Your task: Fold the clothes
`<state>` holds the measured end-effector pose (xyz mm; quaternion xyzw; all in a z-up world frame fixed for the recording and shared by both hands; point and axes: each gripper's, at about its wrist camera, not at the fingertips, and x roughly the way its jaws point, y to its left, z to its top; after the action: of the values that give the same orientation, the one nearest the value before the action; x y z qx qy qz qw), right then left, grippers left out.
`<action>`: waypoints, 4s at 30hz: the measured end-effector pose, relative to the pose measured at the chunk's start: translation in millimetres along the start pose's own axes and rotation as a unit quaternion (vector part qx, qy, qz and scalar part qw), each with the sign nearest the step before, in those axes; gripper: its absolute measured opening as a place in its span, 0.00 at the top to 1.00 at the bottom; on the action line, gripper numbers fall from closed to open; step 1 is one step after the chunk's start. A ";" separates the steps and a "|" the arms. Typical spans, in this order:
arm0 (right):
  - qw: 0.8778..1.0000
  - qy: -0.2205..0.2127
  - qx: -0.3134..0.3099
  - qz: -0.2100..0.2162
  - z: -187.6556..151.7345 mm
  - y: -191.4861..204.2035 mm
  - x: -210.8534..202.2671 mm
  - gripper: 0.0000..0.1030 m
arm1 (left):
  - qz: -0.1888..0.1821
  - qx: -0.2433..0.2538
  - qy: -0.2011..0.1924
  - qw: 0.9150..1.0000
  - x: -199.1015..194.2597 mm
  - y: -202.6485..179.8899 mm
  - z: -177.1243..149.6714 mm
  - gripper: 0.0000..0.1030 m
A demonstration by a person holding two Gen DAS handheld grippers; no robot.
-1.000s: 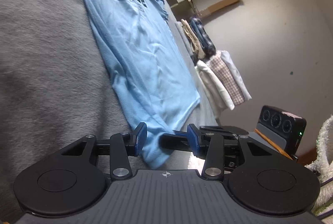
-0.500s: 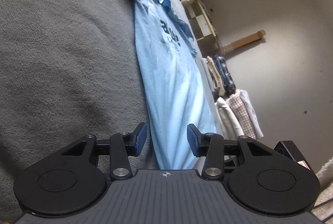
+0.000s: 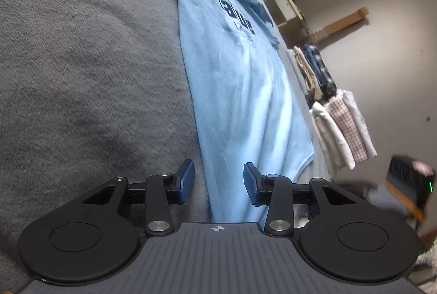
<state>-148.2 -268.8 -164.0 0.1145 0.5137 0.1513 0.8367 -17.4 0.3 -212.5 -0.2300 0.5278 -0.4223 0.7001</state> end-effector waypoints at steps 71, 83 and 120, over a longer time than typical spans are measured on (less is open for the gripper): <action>0.927 -0.236 0.204 -0.210 77.4 -134.7 -143.4 0.51 | 0.059 0.145 0.050 0.986 -9.8 -29.5 12.5 0.78; 0.972 -0.128 0.197 0.014 125.9 -59.7 40.8 0.52 | 0.138 0.030 -0.101 0.985 -2.9 10.7 104.3 0.61; 0.973 -0.111 -0.188 -0.072 213.3 87.6 175.2 0.69 | -0.046 -0.056 -0.124 0.990 19.8 90.2 265.1 1.00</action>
<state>105.4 -130.2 -183.0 -0.0664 0.3872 0.1711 0.9035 263.2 -0.5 -203.2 -0.3433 0.4484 -0.3918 0.7264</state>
